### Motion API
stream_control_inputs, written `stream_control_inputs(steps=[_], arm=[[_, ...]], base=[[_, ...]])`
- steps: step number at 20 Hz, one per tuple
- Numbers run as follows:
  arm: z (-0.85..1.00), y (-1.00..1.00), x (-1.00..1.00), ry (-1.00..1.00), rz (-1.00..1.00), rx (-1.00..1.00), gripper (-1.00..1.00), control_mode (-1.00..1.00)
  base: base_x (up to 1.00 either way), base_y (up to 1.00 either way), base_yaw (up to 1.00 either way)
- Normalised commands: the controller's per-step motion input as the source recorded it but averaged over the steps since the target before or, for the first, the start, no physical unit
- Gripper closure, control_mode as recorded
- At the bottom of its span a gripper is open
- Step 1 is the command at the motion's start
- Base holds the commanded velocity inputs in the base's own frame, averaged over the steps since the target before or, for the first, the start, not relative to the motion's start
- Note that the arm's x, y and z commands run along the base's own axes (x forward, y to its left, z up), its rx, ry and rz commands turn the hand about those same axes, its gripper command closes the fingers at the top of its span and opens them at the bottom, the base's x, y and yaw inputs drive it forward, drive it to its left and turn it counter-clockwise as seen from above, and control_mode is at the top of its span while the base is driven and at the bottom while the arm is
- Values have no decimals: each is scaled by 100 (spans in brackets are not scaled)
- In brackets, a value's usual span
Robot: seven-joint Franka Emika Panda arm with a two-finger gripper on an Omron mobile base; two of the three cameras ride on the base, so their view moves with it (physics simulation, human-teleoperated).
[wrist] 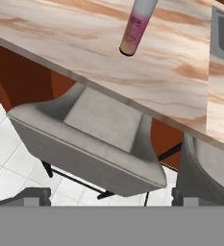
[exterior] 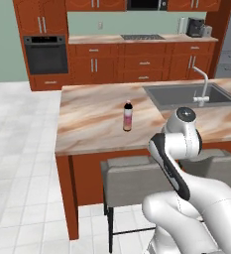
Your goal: Place the large bottle from the dining counter next to the other large bottle outside the sink, and place the small bottle from the dining counter next to the other small bottle inside the sink.
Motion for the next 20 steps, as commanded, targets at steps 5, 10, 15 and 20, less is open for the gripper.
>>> stream_control_inputs(steps=[5, 10, 15, 20], arm=[[0, 0, 0, 0, 0, 0, -100, 100], [0, 0, 0, 0, 0, 0, -100, 100], [0, 0, 0, 0, 0, 0, -100, 100], [0, 0, 0, 0, 0, 0, -100, 100]], base=[[33, -7, 0], [30, -6, 0], [27, -5, 0], [19, -2, 0]])
